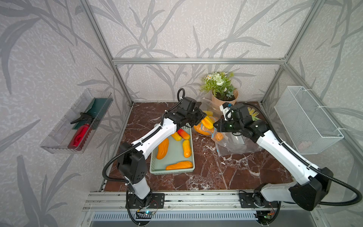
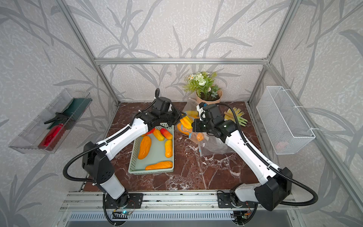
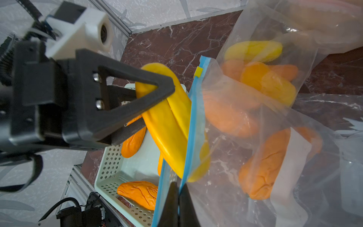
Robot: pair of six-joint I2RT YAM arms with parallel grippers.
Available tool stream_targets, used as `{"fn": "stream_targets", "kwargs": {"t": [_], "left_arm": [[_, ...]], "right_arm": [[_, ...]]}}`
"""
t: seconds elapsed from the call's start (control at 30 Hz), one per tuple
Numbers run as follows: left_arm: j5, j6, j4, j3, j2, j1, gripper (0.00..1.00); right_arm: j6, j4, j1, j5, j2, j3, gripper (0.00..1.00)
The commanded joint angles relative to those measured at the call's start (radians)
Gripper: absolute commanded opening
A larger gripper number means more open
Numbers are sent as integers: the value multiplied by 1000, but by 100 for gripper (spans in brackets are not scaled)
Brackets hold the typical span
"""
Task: Place the mango in a zip-top bag and seal the zipper
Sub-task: Place the mango in the zipper food storage bag.
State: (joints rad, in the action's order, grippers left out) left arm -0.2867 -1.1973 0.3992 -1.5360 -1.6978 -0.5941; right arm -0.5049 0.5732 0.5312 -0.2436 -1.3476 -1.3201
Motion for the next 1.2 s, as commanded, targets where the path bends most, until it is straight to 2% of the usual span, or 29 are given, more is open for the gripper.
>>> {"fn": "stream_targets", "kwargs": {"t": [0.0,0.17,0.23,0.37,0.53,0.57,0.7,0.8,1.0,1.17], "left_arm": [[12,-8,-23,29,42,-2,14],[-66,-3,38,-21,-26,-14,15],[-100,4,61,-45,-53,-26,17],[-183,2,120,-82,-99,-36,40],[-191,-27,169,-78,-66,-32,67],[-192,-45,166,-79,-56,-30,69],[-191,-108,163,-107,-14,-19,70],[-143,-125,224,-134,33,12,69],[14,-205,462,-73,155,211,65],[106,-389,252,144,211,358,65]], "right_arm": [[-38,-33,4,-6,-2,-25,0],[-41,-40,4,-13,-14,-31,0],[-41,-42,4,-14,-19,-36,0],[-33,-40,4,-7,-25,-44,0],[-29,-40,4,-2,-24,-43,0],[-29,-41,4,-3,-24,-41,0],[-28,-44,4,0,-21,-34,0],[-15,-40,4,7,-18,-37,0],[7,-40,4,6,-14,-31,0],[9,-52,6,-13,-17,-19,0]]}}
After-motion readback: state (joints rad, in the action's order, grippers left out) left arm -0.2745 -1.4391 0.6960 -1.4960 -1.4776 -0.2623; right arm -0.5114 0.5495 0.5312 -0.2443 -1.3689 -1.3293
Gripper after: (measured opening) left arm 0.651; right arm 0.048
